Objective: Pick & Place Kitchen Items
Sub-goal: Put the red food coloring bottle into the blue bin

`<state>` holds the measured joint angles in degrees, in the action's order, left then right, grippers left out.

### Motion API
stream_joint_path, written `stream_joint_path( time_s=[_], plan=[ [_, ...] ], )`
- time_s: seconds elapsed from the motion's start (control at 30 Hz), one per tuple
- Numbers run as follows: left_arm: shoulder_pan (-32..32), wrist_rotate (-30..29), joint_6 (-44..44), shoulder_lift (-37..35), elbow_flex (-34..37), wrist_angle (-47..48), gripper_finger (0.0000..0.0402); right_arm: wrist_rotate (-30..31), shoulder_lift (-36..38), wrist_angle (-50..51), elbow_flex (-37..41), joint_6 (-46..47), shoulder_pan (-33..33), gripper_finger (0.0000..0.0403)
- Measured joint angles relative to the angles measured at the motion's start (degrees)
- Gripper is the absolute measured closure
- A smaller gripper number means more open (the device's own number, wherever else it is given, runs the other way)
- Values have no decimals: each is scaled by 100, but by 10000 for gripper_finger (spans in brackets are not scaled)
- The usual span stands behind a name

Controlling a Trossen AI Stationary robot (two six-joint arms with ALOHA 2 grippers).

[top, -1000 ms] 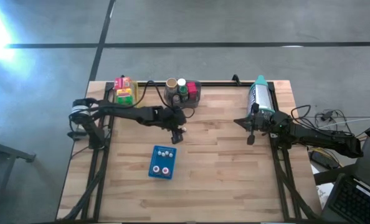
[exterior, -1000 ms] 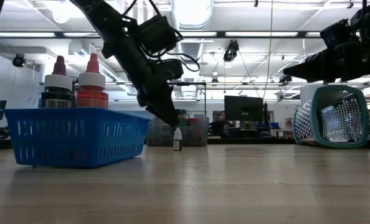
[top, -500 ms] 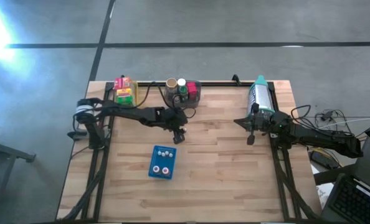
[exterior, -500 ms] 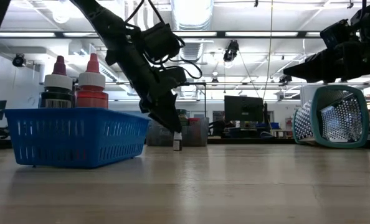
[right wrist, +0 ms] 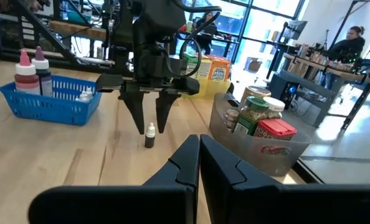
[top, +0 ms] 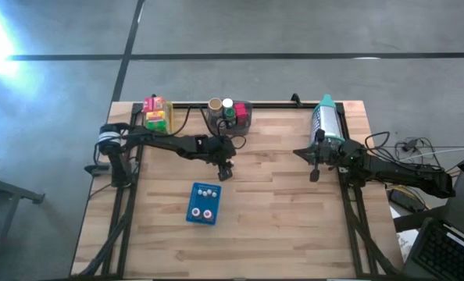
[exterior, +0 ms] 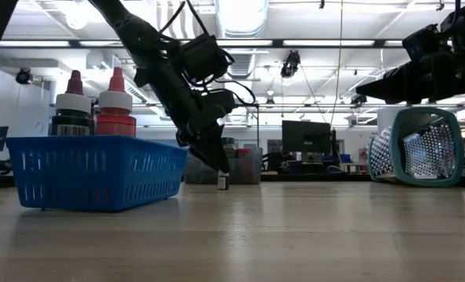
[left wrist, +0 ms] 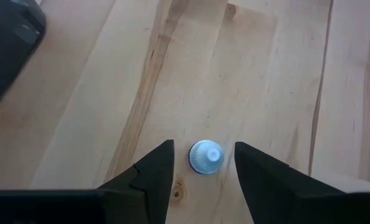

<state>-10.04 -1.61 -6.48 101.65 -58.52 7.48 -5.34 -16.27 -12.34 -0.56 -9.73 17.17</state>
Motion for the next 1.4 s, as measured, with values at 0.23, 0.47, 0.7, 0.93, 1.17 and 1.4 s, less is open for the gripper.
stream_joint_path(
  time_s=[0.23, 0.47, 0.7, 0.93, 1.17, 1.4],
  plan=[
    [0, 1, 0, -2, 0, -2, 257, 0, 0, 0, 0, -43, 0, 394],
    [0, 2, 8, -2, 2, -2, 296, 0, 0, 0, 0, -116, 0, 394],
    [0, 2, 31, -2, 2, -6, 313, 0, 0, 0, 0, 11, 2, 394],
    [-2, 61, 84, -182, 4, 39, 313, 0, 0, 0, 0, -66, 1, 394],
    [-2, 321, 185, -816, -45, 922, 314, 2, 0, 4, 0, -107, 2, 394],
    [54, 931, 189, -1914, -93, 1746, 314, -2, 0, 13, 0, 14, 0, 394]
  ],
)
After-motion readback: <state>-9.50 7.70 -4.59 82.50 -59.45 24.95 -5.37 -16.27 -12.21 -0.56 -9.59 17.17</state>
